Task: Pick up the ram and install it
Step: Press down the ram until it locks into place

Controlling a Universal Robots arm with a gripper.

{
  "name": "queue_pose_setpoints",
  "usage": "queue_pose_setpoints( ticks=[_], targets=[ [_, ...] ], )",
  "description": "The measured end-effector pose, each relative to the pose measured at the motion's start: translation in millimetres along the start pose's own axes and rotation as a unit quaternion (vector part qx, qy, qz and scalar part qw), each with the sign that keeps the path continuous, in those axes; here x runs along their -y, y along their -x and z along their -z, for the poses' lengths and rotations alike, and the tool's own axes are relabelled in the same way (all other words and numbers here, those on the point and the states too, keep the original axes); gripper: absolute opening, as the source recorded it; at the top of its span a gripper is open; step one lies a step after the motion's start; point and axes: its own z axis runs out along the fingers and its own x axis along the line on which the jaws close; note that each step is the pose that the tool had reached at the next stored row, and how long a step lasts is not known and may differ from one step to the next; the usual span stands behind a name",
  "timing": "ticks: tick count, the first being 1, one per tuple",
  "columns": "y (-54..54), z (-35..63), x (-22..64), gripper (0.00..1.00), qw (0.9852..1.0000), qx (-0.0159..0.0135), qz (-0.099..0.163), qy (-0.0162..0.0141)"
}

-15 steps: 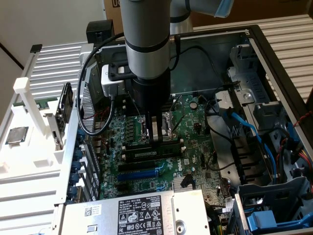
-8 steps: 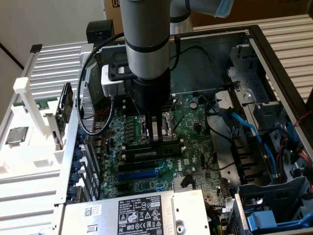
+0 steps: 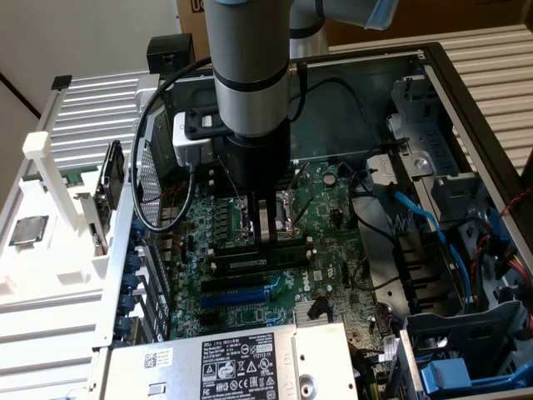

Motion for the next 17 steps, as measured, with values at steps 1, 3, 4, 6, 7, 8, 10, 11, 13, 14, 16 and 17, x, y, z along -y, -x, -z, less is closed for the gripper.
queue_pose_setpoints(
  ticks=[1, 3, 4, 6, 7, 8, 10, 11, 13, 14, 16, 17],
  targets=[
    [0.0, -0.1, 0.0, 0.11, 1.0000, 0.0001, 0.000, 0.0000],
    [0.1, 1.0, 0.0, 0.11, 1.0000, 0.0004, 0.000, -0.0002],
    [0.3, 2.0, 0.0, 0.11, 1.0000, 0.0009, 0.000, -0.0005],
    [0.4, 6.3, 0.0, 0.11, 1.0000, 0.0004, 0.000, -0.0002],
    [0.5, 8.6, 0.0, 0.11, 1.0000, 0.0002, 0.000, -0.0002],
    [0.6, 10.8, 0.0, 0.11, 1.0000, 0.0003, 0.000, -0.0002],
    [0.7, 14.3, 0.1, 0.11, 1.0000, 0.0001, 0.000, -0.0001],
    [0.8, 15.9, 0.1, 0.11, 1.0000, 0.0001, 0.000, -0.0001],
    [0.9, 19.1, 0.1, 0.11, 1.0000, 0.0001, 0.000, -0.0001],
    [0.9, 20.1, 0.1, 0.11, 1.0000, 0.0001, 0.000, -0.0001],
    [1.0, 21.2, 0.1, 0.11, 1.0000, 0.0002, 0.000, -0.0001],
    [1.0, 21.2, 0.1, 0.11, 1.0000, 0.0002, 0.000, -0.0001]
  ],
)
